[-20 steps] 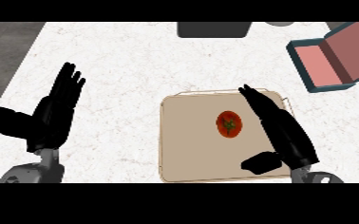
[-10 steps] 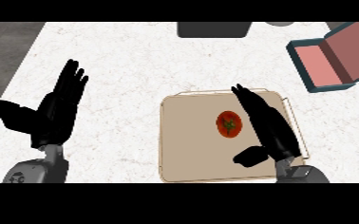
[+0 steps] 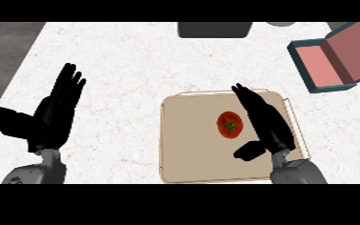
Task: Pick the tomato from the tray and place it in the cardboard box
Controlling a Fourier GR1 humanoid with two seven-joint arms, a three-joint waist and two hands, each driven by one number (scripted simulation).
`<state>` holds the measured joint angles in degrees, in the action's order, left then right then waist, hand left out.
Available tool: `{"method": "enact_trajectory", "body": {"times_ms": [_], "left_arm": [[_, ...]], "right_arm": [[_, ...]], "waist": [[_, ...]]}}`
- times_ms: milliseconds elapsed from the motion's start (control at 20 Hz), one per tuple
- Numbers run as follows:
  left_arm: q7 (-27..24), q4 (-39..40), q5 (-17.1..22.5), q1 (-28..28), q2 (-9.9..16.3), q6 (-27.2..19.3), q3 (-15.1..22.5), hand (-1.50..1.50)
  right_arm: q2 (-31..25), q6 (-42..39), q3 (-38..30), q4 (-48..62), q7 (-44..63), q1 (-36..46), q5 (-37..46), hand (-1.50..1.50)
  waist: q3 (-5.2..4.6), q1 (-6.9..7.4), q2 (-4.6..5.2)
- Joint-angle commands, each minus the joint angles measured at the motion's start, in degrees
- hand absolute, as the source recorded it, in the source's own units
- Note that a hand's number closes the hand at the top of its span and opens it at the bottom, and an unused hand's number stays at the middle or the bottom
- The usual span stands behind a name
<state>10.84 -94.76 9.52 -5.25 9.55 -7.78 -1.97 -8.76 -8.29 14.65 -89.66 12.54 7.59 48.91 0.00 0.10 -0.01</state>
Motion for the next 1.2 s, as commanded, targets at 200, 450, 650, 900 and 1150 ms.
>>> {"method": "enact_trajectory", "body": {"times_ms": [200,450,650,900,1150], "left_arm": [[-1.25,5.06,-0.65,-3.22,-0.76,2.12,-2.44,0.0],[5.33,-0.85,-2.47,-4.8,-0.76,-0.26,-1.94,0.0],[0.0,-0.32,-1.29,0.08,-1.72,3.21,-3.0,0.0],[4.5,-4.79,-2.35,0.61,-2.65,1.97,-1.72,0.0],[4.15,0.65,-2.12,-4.45,-1.17,2.56,-4.55,0.0]], "right_arm": [[2.4,0.33,0.59,2.02,-1.32,-1.06,3.5,-1.5],[4.93,0.09,-0.58,5.4,0.24,2.41,4.35,-1.5],[3.23,0.21,-1.98,4.29,-3.34,-1.05,3.91,-1.5],[5.76,3.14,-2.21,12.19,-4.52,3.74,6.46,-1.5],[6.6,4.0,-1.02,9.2,-4.44,1.49,7.68,-1.5]], "waist": [[0.0,-0.16,0.01],[0.01,-0.08,0.01],[0.0,-0.09,-0.01],[0.01,0.04,0.0],[0.01,-0.08,0.0]]}}
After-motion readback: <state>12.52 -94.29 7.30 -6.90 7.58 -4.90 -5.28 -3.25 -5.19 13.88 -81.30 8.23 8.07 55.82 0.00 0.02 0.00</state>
